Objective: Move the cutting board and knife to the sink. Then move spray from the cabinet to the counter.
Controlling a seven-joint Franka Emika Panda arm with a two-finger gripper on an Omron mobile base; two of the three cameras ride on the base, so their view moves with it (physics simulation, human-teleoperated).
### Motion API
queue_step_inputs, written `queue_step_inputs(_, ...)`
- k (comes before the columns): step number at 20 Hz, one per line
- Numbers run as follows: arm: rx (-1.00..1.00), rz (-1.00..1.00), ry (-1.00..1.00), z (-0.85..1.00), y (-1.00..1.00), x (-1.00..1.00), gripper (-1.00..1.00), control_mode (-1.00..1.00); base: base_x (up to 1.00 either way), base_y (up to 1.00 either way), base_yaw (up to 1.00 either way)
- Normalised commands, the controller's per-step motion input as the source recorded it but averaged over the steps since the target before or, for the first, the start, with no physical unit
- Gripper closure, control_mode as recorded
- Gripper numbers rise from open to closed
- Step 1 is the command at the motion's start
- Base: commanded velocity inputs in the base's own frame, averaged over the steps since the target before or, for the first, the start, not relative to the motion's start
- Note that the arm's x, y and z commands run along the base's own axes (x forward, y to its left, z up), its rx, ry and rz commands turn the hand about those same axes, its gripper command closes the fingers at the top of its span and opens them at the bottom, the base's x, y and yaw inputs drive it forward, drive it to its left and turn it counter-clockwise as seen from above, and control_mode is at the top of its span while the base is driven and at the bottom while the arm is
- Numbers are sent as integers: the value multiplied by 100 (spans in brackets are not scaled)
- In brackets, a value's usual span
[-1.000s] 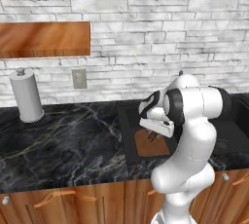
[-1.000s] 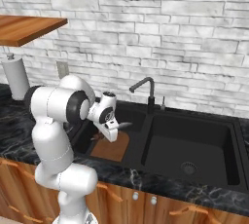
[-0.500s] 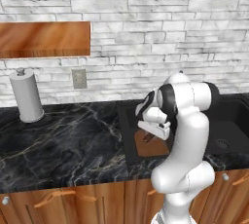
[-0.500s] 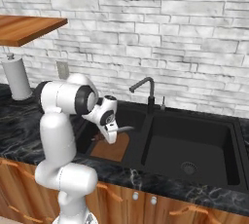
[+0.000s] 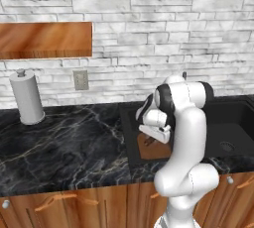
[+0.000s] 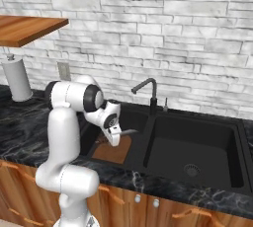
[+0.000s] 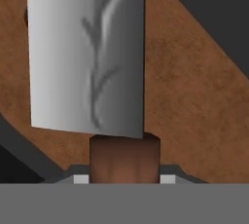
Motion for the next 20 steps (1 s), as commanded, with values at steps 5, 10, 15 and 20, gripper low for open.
queue_step_inputs(5,0,0,5,-32,0,11,100,-100,0,0,0)
queue_step_inputs(10,0,0,3,-33,0,0,100,-100,0,0,0)
queue_step_inputs(15,0,0,4,-28,0,8,100,-100,0,0,0)
queue_step_inputs(20,0,-1,11,-29,0,0,100,-100,0,0,0)
